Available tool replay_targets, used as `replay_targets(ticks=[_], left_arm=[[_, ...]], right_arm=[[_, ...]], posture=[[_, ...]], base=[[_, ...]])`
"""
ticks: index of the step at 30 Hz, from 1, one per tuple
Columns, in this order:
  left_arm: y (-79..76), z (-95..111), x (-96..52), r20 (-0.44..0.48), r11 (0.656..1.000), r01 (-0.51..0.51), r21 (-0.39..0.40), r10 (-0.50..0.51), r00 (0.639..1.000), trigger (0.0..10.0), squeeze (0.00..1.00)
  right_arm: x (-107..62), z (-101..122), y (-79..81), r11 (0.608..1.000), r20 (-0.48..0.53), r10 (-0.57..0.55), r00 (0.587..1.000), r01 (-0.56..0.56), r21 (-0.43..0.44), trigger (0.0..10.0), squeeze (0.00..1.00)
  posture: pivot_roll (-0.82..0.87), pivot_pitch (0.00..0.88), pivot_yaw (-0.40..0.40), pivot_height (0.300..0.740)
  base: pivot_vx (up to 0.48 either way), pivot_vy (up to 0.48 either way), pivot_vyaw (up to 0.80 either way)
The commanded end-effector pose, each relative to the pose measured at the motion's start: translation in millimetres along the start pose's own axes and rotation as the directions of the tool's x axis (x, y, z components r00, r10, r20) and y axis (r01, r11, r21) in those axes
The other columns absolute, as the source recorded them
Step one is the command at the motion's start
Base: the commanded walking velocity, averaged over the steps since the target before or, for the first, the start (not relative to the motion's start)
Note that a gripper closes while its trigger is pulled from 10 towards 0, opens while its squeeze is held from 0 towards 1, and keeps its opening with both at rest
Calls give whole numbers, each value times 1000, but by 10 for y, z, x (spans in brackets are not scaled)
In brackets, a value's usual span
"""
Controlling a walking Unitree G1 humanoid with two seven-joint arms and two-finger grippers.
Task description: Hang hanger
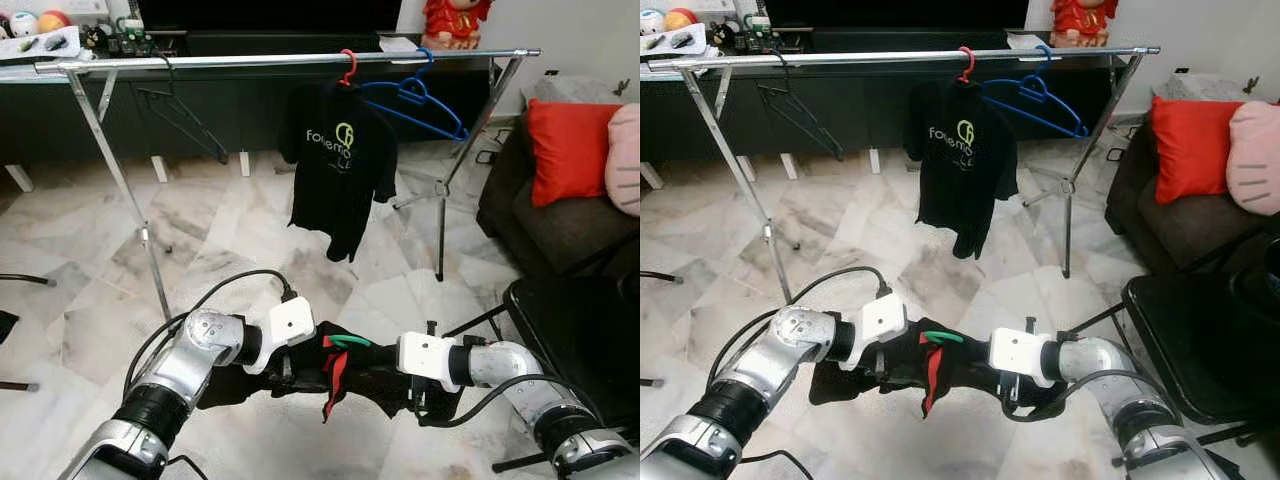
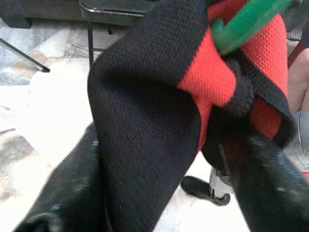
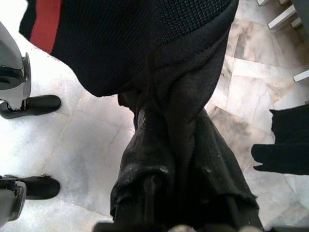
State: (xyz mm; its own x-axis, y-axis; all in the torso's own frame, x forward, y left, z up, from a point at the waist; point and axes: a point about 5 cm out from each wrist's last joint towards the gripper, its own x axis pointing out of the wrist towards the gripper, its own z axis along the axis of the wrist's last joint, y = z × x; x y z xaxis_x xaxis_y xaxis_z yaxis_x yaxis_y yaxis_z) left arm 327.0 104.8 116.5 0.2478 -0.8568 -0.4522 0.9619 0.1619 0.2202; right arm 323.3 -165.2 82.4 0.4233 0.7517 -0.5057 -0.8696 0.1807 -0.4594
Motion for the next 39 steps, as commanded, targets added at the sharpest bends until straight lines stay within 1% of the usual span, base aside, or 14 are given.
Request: replay_targets(ticks=[1,11,21,24,29,36,39], left_arm=[[12,37,29,-3,1000,11,21,-11,1000,39,0],[3,47,70,25,1000,8,7,-8,1000,0,0],[2,48,70,33,1000,7,0,-7,999,0,0],[-7,39,66,52,1000,5,-19,-4,999,0,0],[-18,37,61,63,1000,6,-23,-4,998,0,0],[-21,58,53,83,1000,2,-30,0,997,0,0],[-33,60,54,90,999,6,-34,-3,996,0,0]], right_arm=[[-14,57,-63,1000,36,-24,999,24,-13,0,0],[-10,69,-72,1000,47,-29,998,29,-3,0,0],[-17,64,-78,999,55,-43,998,42,17,0,0],[-23,61,-84,998,59,-54,997,52,29,0,0],[-27,57,-86,997,64,-60,996,57,43,0,0],[-29,45,-96,992,78,-85,993,77,103,0,0],[-29,40,-93,991,80,-85,993,76,112,0,0]], posture=[[20,120,-95,740],[18,134,-95,740],[16,145,-95,740],[16,148,-96,740],[18,153,-97,740],[22,158,-97,740],[23,159,-97,740]], base=[[0,0,0],[0,0,0],[0,0,0],[0,0,0],[0,0,0],[0,0,0],[0,0,0]])
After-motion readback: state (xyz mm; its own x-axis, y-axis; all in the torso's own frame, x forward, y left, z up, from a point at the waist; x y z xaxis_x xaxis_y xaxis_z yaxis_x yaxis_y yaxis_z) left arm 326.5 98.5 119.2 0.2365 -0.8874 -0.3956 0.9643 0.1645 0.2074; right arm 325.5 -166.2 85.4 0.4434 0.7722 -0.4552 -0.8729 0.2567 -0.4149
